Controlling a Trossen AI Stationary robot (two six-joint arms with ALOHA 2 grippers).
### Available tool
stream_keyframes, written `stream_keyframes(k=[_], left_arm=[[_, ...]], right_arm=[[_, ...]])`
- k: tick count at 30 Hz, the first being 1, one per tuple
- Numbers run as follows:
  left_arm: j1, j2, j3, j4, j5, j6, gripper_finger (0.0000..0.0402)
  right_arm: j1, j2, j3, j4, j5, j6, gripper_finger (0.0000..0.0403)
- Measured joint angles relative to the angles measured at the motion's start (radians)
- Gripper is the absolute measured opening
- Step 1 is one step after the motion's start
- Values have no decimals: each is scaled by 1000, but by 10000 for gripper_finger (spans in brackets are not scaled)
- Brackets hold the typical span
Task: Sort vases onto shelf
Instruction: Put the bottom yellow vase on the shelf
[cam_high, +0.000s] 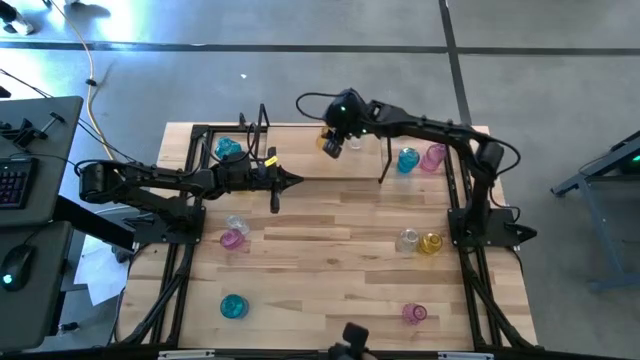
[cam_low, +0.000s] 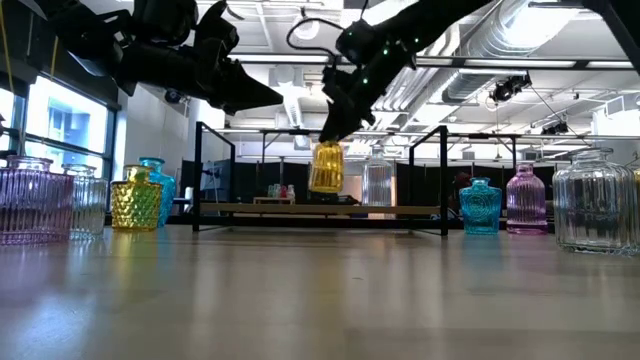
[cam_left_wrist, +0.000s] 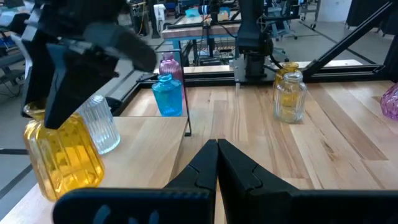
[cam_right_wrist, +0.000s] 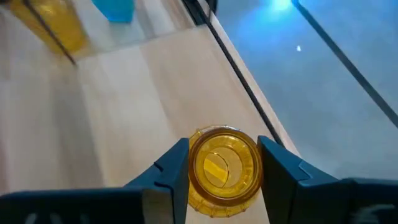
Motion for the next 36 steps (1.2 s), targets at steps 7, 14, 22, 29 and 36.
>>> stream_keyframes(k=[7,14,22,29,36], left_arm=[[0,0,0,0,0,0,0],[0,0,0,-1,0,0,0],[0,0,0,0,0,0,0],[-1,0,0,0,0,0,0],[-1,0,0,1,0,0,0]], right_arm=[[-43,30,12,9,-4,-25,120],[-69,30,13,8,-8,-55,120],[-82,34,13,11,-10,-66,120],[-83,62,13,29,-15,-66,120],[-91,62,13,41,-15,-74,120]])
